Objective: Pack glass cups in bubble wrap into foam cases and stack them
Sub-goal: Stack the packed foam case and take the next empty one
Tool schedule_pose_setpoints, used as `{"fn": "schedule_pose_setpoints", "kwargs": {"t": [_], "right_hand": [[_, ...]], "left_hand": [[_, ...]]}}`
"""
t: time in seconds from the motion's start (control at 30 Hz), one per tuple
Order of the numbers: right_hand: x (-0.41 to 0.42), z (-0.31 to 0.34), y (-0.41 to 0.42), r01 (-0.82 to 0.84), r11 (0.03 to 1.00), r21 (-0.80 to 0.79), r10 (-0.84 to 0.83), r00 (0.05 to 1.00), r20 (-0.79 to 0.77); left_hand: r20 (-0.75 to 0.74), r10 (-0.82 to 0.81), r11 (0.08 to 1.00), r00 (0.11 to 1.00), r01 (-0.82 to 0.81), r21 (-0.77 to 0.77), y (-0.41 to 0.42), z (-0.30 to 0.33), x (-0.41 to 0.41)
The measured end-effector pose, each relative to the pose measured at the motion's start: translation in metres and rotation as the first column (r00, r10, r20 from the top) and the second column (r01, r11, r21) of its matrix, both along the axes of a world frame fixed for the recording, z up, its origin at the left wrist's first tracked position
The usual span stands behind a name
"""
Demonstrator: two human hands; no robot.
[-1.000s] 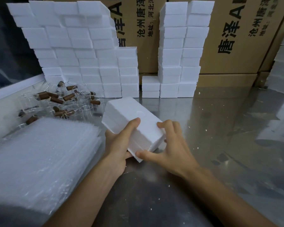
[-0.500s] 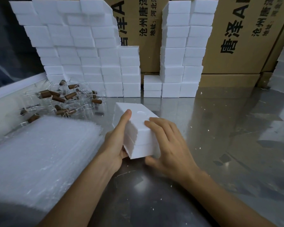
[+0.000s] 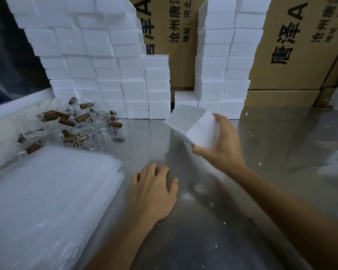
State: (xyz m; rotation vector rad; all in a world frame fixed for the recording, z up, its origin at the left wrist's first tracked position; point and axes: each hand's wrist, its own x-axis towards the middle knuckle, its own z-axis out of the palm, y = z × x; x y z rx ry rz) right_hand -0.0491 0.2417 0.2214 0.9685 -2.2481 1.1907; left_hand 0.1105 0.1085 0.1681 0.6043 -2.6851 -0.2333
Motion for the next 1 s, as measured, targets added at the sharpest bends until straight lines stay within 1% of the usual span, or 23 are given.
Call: {"fn": "schedule_pose_setpoints", "kwargs": {"t": [0.07, 0.27, 0.33, 0.37, 0.43, 0.6, 0.67, 0.8, 1.0], "right_hand": [[-0.024, 0.012, -0.009, 0.035, 0.999, 0.012, -0.034, 0.999, -0.04], [-0.074, 0.046, -0.045, 0.145, 0.975, 0.169, -0.084, 0.943, -0.323], [-0.086, 0.052, -0.059, 0.17, 0.961, 0.218, -0.073, 0.916, -0.396], [-0.092, 0.053, -0.066, 0.188, 0.952, 0.241, -0.074, 0.906, -0.418], [-0.103, 0.054, -0.079, 0.23, 0.933, 0.276, -0.092, 0.896, -0.435], [-0.127, 0.047, -0.105, 0.312, 0.863, 0.397, -0.098, 0.875, -0.475], [-0.134, 0.045, -0.111, 0.377, 0.821, 0.429, -0.125, 0.852, -0.509], [-0.151, 0.047, -0.119, 0.493, 0.733, 0.469, -0.163, 0.796, -0.583], [-0.171, 0.052, -0.135, 0.54, 0.674, 0.504, -0.154, 0.77, -0.619]], "left_hand": [[0.024, -0.009, 1.0, 1.0, 0.01, -0.02, -0.001, -0.002, 0.0], [0.103, 0.03, 0.997, 0.994, -0.021, -0.079, 0.002, 0.004, -0.004], [0.094, 0.031, 0.996, 0.995, -0.024, -0.08, 0.005, 0.008, -0.003], [0.064, 0.02, 0.998, 0.998, -0.016, -0.062, 0.005, 0.01, -0.002], [0.042, -0.001, 0.999, 0.999, 0.002, -0.032, 0.007, 0.013, 0.0], [0.027, 0.008, 1.0, 1.0, -0.008, -0.019, 0.007, 0.013, -0.004], [0.025, 0.006, 1.0, 1.0, -0.006, -0.016, 0.008, 0.012, -0.003], [-0.018, -0.002, 1.0, 1.0, 0.002, 0.012, 0.008, 0.01, -0.006], [-0.045, 0.015, 0.999, 0.999, -0.013, 0.044, 0.005, 0.008, -0.011]]}}
